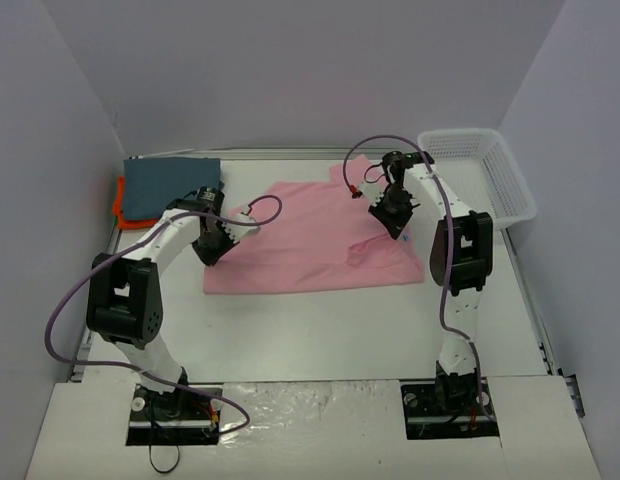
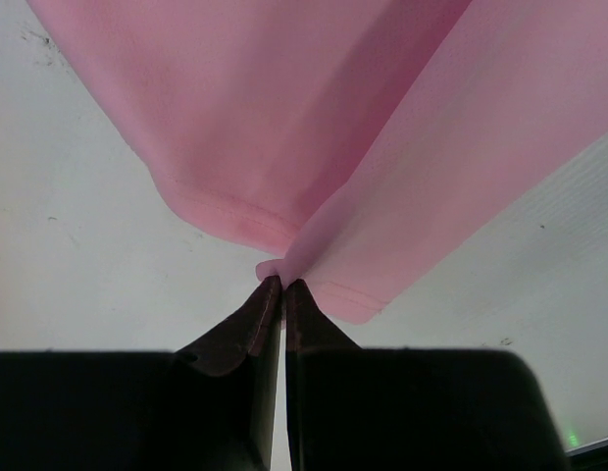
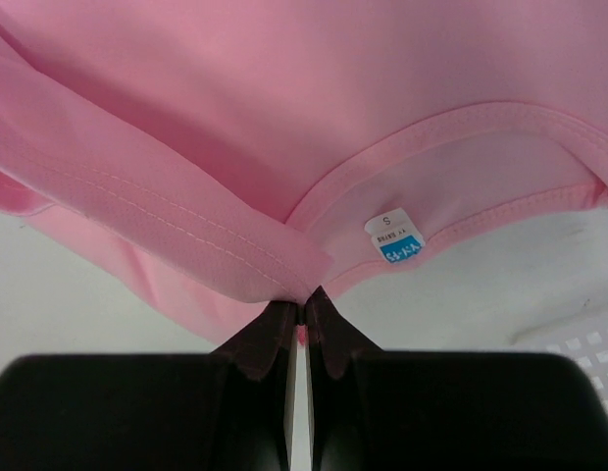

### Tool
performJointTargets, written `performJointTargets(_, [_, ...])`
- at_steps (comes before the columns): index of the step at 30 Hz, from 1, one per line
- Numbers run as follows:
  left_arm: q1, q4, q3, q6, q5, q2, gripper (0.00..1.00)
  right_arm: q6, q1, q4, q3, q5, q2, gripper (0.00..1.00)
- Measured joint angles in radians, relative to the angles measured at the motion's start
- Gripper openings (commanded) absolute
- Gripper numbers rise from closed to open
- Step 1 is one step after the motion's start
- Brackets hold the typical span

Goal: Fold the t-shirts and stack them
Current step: Fold the flattened tshirt in 1/3 of the way

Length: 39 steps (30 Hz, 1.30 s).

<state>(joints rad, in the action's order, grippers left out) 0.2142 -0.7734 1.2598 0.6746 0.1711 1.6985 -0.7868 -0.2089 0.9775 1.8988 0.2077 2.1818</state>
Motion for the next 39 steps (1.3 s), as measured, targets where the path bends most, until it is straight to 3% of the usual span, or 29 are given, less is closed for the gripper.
performJointTargets(2, [-0.001,0.004,0.0,0.0,0.0,0.012,0.03,0.0,0.005,-0.002,0.009,0.0,0.021,0.0])
performJointTargets(4, [-0.001,0.014,0.0,0.001,0.0,0.021,0.22,0.001,0.008,-0.006,0.012,0.0,0.037,0.0])
performJointTargets(6, [-0.001,0.022,0.0,0.002,0.0,0.024,0.33,0.004,0.008,-0.01,0.013,0.0,0.046,0.16])
performJointTargets(8, [-0.001,0.027,0.001,0.002,-0.001,0.024,0.44,0.011,0.012,-0.012,0.018,0.0,0.047,0.24])
performJointTargets(13, [-0.001,0.039,0.006,-0.006,-0.018,0.005,0.51,0.036,0.013,-0.034,0.04,0.0,0.045,0.41])
performJointTargets(23, [-0.001,0.074,0.014,-0.056,-0.075,-0.289,0.53,0.109,0.019,-0.118,-0.018,0.002,-0.16,0.4])
performJointTargets(28, [-0.002,0.146,0.014,-0.102,-0.092,-0.365,0.6,0.15,0.019,-0.167,-0.018,0.003,-0.246,0.4])
performJointTargets(32, [-0.021,0.163,0.059,-0.119,-0.047,-0.278,0.6,0.163,0.019,-0.174,-0.018,0.003,-0.237,0.39])
performJointTargets(36, [-0.068,0.155,0.226,-0.135,0.065,-0.063,0.59,0.167,0.019,-0.179,-0.022,0.003,-0.209,0.37])
performJointTargets(37, [-0.08,0.149,0.267,-0.135,0.087,-0.013,0.54,0.169,0.019,-0.181,-0.026,0.003,-0.197,0.33])
performJointTargets(39, [-0.102,0.139,0.349,-0.137,0.131,0.088,0.53,0.17,0.019,-0.187,-0.036,0.002,-0.17,0.29])
